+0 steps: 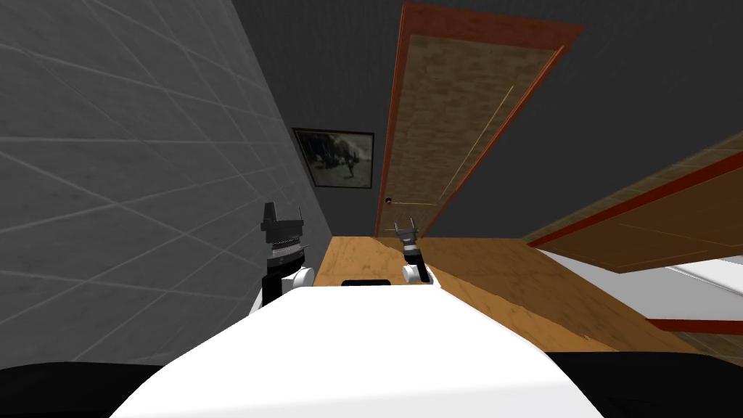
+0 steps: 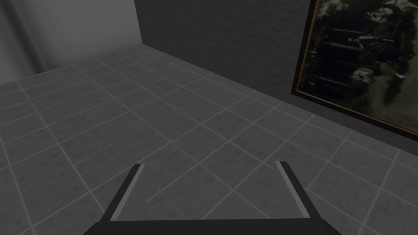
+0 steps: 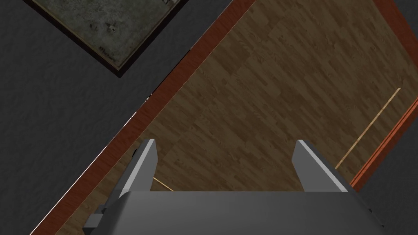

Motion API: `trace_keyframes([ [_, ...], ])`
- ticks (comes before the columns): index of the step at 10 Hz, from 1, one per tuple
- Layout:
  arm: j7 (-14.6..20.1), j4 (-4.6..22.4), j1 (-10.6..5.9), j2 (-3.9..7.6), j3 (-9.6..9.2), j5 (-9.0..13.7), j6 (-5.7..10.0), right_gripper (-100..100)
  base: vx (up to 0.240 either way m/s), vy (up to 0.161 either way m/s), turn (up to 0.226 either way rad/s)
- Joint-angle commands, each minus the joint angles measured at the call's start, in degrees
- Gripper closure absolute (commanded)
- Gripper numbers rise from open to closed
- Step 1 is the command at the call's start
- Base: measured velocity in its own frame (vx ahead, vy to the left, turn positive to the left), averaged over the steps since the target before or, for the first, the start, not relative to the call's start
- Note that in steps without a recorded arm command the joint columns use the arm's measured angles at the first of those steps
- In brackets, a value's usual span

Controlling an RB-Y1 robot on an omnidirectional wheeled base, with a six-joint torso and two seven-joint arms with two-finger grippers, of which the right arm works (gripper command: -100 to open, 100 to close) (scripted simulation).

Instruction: Pull the door open

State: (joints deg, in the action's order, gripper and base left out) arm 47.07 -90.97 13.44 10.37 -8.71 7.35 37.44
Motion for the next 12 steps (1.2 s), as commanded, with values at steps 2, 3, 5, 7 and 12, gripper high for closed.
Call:
trace_keyframes([
  [2,4.14,3.32,-0.97,0.66,-0.45,0.86,0.48,-100,0.105,0.016,-0.009],
  [3,5.66,4.79,-1.39,0.90,-0.63,1.18,0.81,-100,0.102,0.009,-0.010],
  [5,7.18,6.26,-1.81,1.14,-0.80,1.50,1.14,-100,0.086,0.017,-0.006],
  [7,10.21,9.20,-2.65,1.63,-1.15,2.14,1.79,-100,0.063,0.013,-0.008],
  [12,17.58,16.36,-4.69,2.79,-2.00,3.69,3.39,-100,0.098,0.015,-0.009],
])
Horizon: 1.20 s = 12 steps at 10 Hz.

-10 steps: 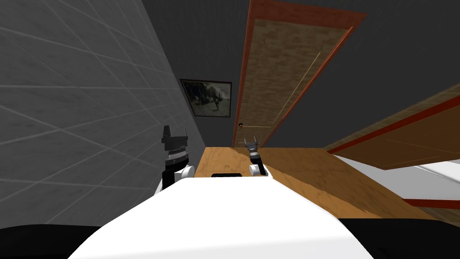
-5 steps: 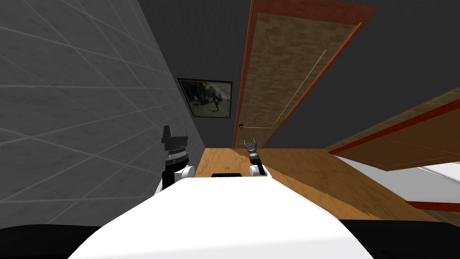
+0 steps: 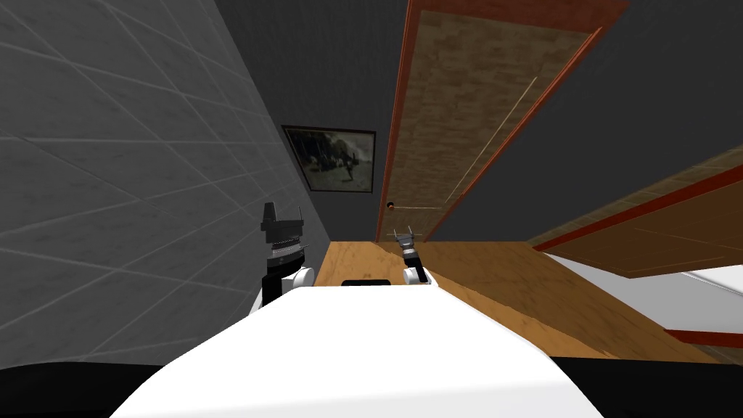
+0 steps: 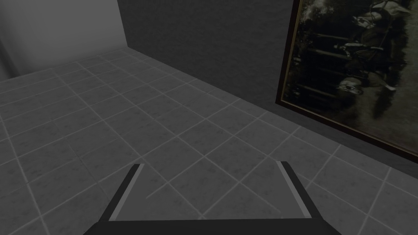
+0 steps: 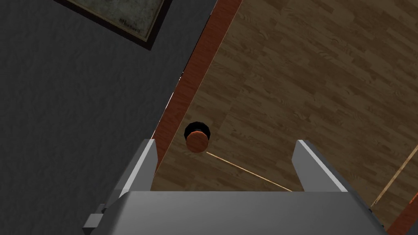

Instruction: Pull the door open

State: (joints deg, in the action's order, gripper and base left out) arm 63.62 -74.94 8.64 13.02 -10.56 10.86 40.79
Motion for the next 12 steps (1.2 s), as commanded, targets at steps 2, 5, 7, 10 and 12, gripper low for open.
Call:
trace_keyframes([
  [2,3.83,3.06,-0.68,0.58,-0.47,0.77,0.64,-100,0.104,0.015,-0.008],
  [5,7.99,7.10,-1.83,1.23,-0.95,1.65,1.54,-100,0.103,0.016,-0.008],
  [7,10.62,9.66,-2.56,1.64,-1.26,2.20,2.11,-100,0.090,0.009,-0.009],
  [10,14.39,13.32,-3.60,2.22,-1.69,3.00,2.92,-100,0.100,0.005,-0.007],
  [12,16.82,15.68,-4.28,2.59,-1.97,3.51,3.45,-100,0.101,0.011,-0.008],
])
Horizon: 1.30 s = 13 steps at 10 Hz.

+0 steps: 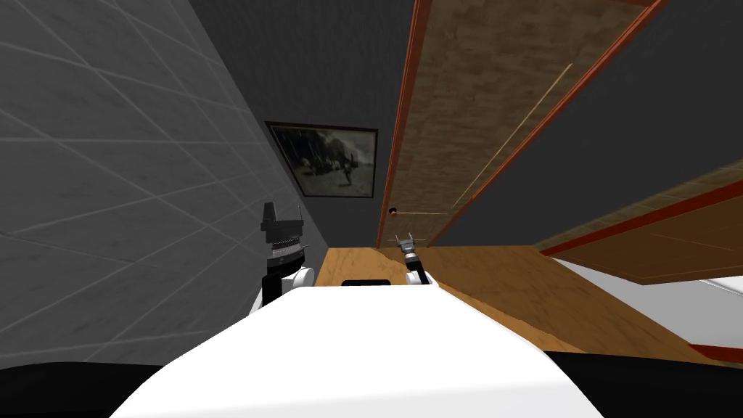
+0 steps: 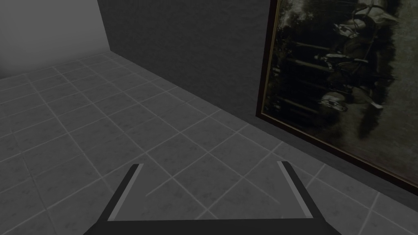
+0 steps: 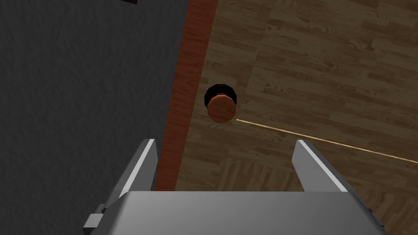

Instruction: Pull the door open

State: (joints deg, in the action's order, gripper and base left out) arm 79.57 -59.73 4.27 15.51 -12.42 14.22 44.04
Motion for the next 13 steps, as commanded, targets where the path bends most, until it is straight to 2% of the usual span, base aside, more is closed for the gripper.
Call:
trace_keyframes([
  [1,1.94,1.51,-0.20,0.27,-0.24,0.37,0.44,-100,0.098,0.019,-0.002],
  [6,7.15,6.56,-1.64,1.06,-0.84,1.46,1.56,-100,0.094,0.019,-0.007],
  [9,11.36,10.66,-2.81,1.71,-1.33,2.35,2.47,-100,0.136,0.010,-0.008],
  [13,14.73,13.92,-3.74,2.22,-1.71,3.06,3.20,-100,0.127,0.020,-0.006],
])
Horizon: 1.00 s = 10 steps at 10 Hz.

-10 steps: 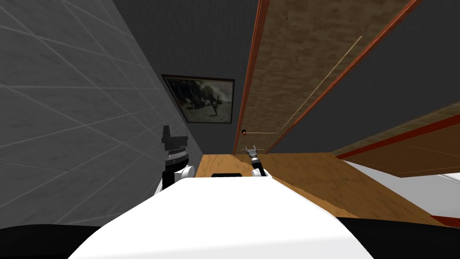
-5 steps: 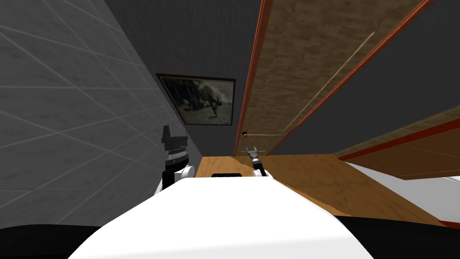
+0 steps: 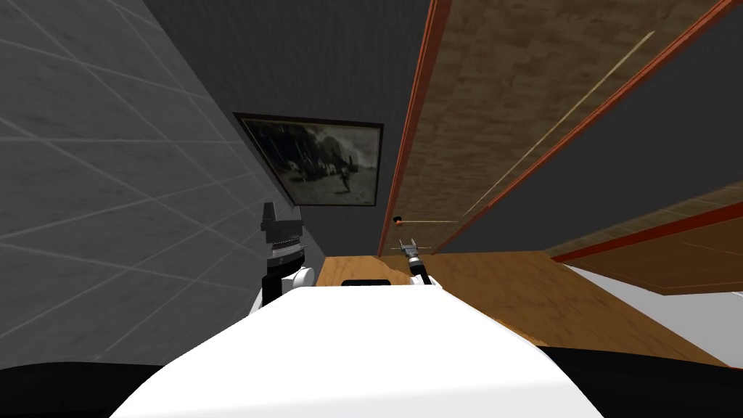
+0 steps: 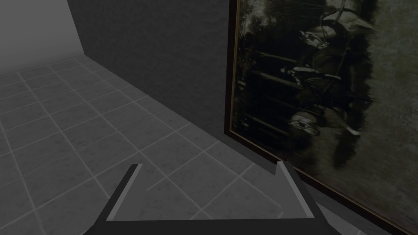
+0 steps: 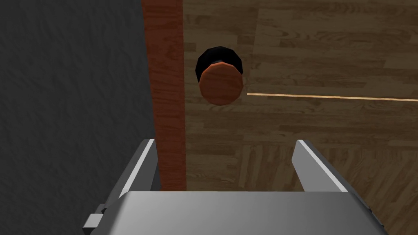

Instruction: Pull the door open

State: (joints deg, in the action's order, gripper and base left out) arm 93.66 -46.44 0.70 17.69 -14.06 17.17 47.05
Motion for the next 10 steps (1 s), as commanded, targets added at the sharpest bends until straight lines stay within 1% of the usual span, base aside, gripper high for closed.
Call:
trace_keyframes([
  [1,1.82,1.78,-0.50,0.22,-0.21,0.37,0.45,-100,0.141,0.016,-0.004],
  [2,1.05,0.54,-0.09,0.33,-0.09,0.25,0.00,-100,0.067,0.010,-0.001],
  [4,0.50,2.55,-0.72,0.25,2.41,1.73,0.36,-100,0.051,-0.007,0.336],
  [7,-0.25,4.41,-1.31,0.14,4.77,3.10,0.71,-100,0.056,-0.018,0.212],
  [8,-0.80,5.75,-1.73,0.05,6.48,4.08,0.96,-100,0.079,-0.049,0.321],
  [9,-1.07,6.42,-1.94,0.01,7.33,4.57,1.09,-100,0.086,-0.056,0.344],
  [10,-1.34,7.07,-2.15,-0.03,8.16,5.05,1.21,-100,0.068,-0.048,0.185],
])
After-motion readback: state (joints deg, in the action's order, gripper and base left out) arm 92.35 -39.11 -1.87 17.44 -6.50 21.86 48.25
